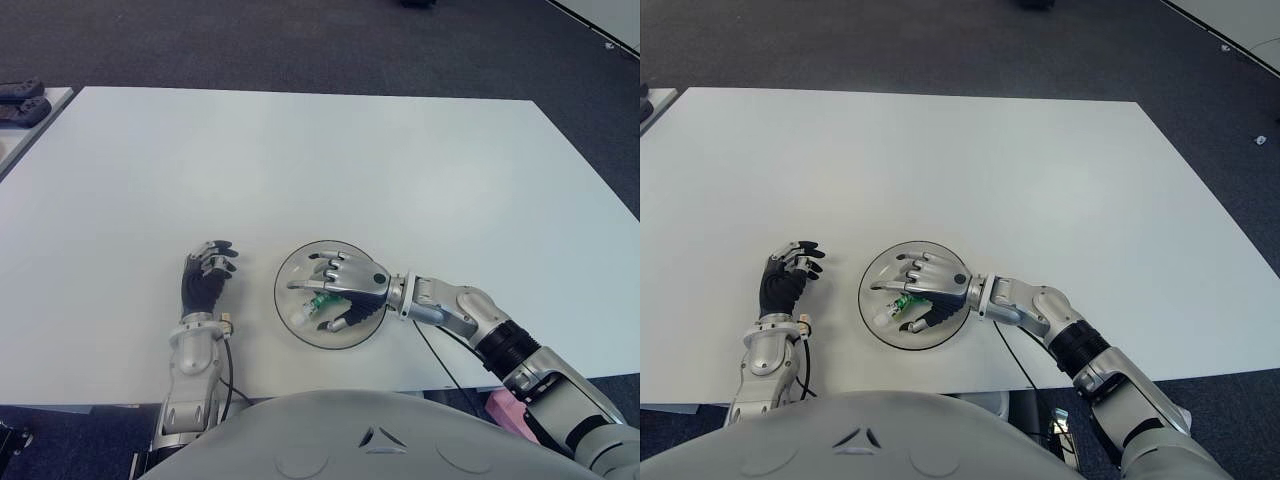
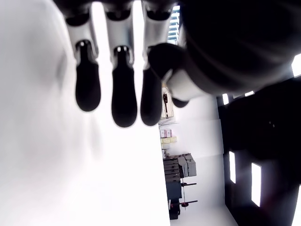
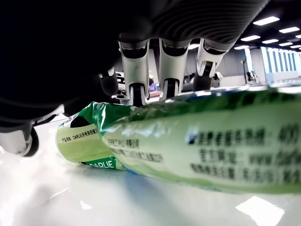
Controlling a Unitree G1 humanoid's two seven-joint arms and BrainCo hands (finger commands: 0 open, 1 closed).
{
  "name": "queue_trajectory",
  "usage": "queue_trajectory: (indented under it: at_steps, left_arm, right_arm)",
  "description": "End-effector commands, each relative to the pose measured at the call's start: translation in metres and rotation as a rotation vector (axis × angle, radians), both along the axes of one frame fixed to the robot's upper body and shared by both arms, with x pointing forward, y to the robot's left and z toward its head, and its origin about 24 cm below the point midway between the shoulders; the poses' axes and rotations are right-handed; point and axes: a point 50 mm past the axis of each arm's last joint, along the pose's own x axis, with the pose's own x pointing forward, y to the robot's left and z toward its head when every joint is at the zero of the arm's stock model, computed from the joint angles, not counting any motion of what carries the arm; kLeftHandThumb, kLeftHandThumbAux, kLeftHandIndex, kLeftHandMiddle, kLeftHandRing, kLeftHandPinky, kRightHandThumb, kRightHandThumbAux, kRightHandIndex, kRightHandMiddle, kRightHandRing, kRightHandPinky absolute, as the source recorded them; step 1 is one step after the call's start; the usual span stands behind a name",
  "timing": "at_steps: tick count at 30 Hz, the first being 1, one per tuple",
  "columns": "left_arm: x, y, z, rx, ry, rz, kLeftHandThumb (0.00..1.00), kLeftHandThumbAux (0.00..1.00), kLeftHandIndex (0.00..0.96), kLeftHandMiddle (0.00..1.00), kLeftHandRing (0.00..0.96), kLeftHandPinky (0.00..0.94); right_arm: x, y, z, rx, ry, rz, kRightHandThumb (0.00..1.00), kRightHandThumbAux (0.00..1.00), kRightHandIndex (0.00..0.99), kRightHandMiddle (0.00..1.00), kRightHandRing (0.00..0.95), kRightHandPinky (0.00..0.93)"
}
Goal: Put the toothpaste on the table into the plate.
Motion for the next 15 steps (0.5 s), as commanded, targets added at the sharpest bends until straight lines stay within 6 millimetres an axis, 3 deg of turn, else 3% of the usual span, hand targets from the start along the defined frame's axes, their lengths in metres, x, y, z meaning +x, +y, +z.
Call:
queue_trajectory:
  at_steps: [1,15]
  left_arm:
    - [0.002,0.0,-0.003,0.001,0.012,-0.002,0.833,0.683,0.403,0.483,0.593,0.58]
    - [0.003,0.0,-0.004,-0.001,0.006,-0.005,0.834,0.682,0.407,0.482,0.593,0.58]
  right_arm:
    - [0.0,-0.011,-0.011,-0.114,-0.002,-0.023,0.272,0.294,0.0,0.0,0.0,0.0]
    - [0.005,-0.014,0.006,-0.057,-0.017,-0.034,0.277,0.245,0.0,0.0,0.0,0.0]
